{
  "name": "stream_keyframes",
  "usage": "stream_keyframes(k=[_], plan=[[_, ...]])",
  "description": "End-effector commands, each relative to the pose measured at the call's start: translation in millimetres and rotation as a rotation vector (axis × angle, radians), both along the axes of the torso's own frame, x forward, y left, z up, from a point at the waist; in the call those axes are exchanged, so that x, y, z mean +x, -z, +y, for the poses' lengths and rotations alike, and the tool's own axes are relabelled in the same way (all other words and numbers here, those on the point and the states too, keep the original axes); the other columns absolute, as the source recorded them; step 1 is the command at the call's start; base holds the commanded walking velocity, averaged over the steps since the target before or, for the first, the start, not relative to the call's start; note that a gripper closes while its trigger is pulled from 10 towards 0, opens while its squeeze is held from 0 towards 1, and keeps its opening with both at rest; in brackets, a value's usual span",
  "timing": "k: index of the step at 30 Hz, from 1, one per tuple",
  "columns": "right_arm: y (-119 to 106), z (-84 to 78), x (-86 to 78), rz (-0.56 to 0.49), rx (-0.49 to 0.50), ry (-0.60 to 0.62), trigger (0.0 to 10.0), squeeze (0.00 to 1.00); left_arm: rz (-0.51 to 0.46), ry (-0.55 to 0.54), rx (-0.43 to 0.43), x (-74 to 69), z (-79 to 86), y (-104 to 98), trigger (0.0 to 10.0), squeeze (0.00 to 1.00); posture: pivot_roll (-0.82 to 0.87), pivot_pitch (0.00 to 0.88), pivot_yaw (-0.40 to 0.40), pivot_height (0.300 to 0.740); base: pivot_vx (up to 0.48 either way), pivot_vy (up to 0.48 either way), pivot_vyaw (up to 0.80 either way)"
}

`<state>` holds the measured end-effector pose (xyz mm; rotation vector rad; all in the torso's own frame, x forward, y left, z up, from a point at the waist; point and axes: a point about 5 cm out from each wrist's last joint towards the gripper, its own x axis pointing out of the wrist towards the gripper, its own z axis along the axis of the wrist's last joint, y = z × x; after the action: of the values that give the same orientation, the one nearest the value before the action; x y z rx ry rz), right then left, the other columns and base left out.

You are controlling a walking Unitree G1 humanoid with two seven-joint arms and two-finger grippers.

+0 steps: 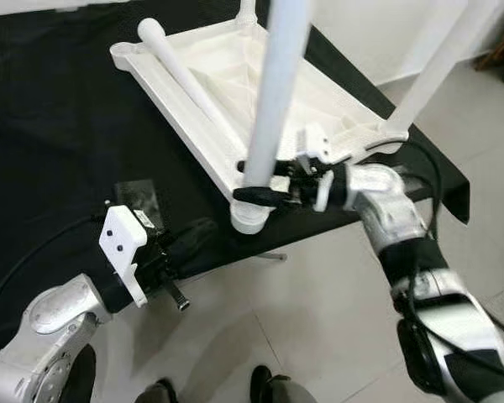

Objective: Building children table

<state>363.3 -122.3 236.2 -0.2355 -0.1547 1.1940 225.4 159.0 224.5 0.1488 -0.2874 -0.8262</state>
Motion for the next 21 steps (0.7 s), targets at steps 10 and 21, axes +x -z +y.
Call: stream_keyframes(k=[10, 21], plan=[[89.6, -20.7, -24.5, 0.255, 0.196, 1.127, 0.0, 0.0, -0.014, -0.03, 0.033, -0.1, 12.1, -4.6, 10.0, 0.0, 0.1, 0.301, -0.09, 0.74, 0.0, 0.0, 0.0], [70.1, -5.2, -15.2, 0.246, 0.2, 1.117, 10.0, 0.0, -0.015, -0.031, 0.044, 1.6, 10.4, -1.2, 10.0, 0.0, 0.1, 0.298, -0.097, 0.74, 0.0, 0.0, 0.0]])
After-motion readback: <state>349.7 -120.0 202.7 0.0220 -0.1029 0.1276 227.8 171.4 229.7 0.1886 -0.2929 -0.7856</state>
